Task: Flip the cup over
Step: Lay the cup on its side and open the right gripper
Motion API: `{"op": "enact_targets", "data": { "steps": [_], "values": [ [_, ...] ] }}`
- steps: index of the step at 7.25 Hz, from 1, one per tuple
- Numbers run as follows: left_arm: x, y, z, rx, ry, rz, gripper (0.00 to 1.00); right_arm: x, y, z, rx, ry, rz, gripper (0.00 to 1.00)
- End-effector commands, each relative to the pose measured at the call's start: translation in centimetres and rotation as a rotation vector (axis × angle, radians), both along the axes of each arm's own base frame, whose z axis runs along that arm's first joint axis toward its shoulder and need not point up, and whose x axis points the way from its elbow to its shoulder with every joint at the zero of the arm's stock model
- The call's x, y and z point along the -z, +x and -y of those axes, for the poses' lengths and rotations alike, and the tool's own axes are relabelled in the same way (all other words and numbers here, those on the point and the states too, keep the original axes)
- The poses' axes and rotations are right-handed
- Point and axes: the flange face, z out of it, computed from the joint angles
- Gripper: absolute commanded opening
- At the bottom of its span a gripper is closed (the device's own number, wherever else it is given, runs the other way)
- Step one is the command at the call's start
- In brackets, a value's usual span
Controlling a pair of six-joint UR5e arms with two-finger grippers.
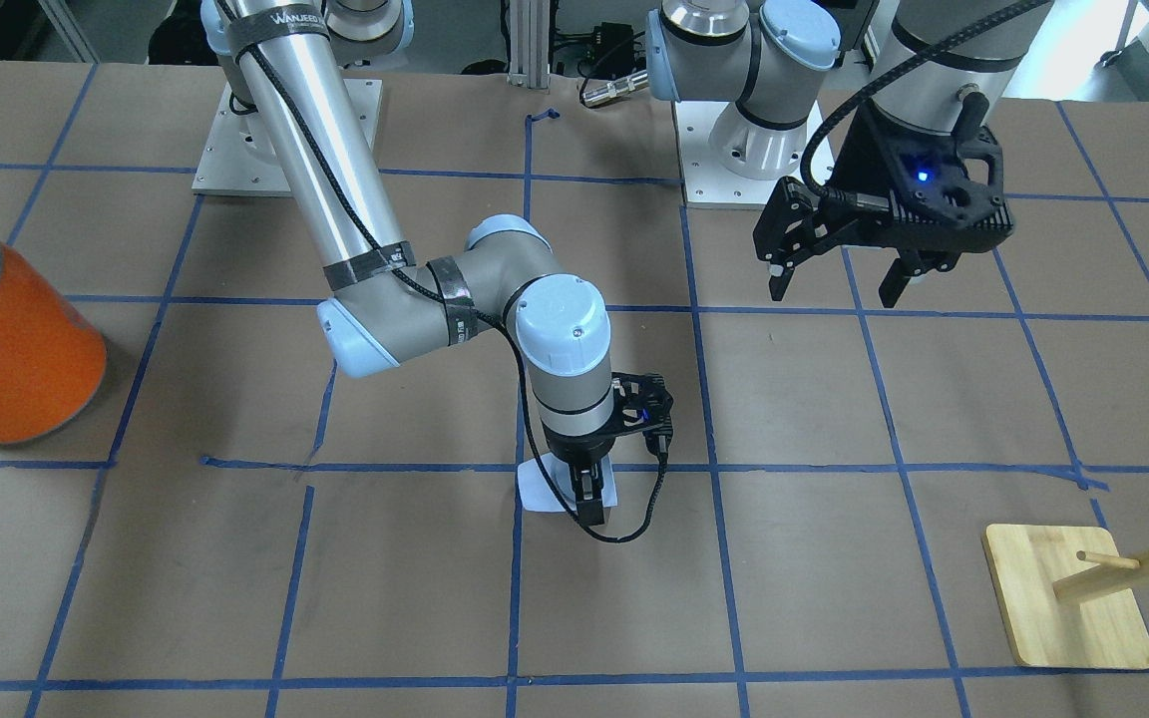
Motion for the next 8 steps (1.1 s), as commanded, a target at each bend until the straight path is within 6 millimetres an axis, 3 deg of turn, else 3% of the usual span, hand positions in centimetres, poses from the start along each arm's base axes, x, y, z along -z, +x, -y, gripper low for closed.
{"op": "enact_targets", "data": {
  "steps": [1,2,3,4,5,7,8],
  "values": [
    [0.0,0.0,0.0,0.0,0.0,0.0,1.0,-1.2,0.0,0.2,0.006,-0.021,-0.002,1.0],
    [0.0,0.0,0.0,0.0,0.0,0.0,1.0,-2.2,-0.1,0.1,0.008,-0.028,0.007,1.0],
    [0.0,0.0,0.0,0.0,0.0,0.0,1.0,-4.9,-1.5,0.5,0.03,-0.052,0.023,1.0],
    [-0.1,0.0,-0.1,-0.002,-0.001,0.0,1.0,-9.2,-3.4,0.6,0.067,-0.061,0.031,1.0],
    [-0.1,0.4,-0.1,0.002,-0.002,-0.004,1.0,-13.6,-5.9,0.3,0.133,-0.054,0.025,1.0],
    [0.3,0.2,-0.3,-0.001,0.002,-0.028,1.0,-22.4,-13.3,-0.9,0.242,-0.038,0.014,1.0],
    [0.5,0.0,-0.1,-0.001,0.004,-0.066,1.0,-25.7,-17.0,-2.3,0.343,0.007,0.005,1.0]
  ]
}}
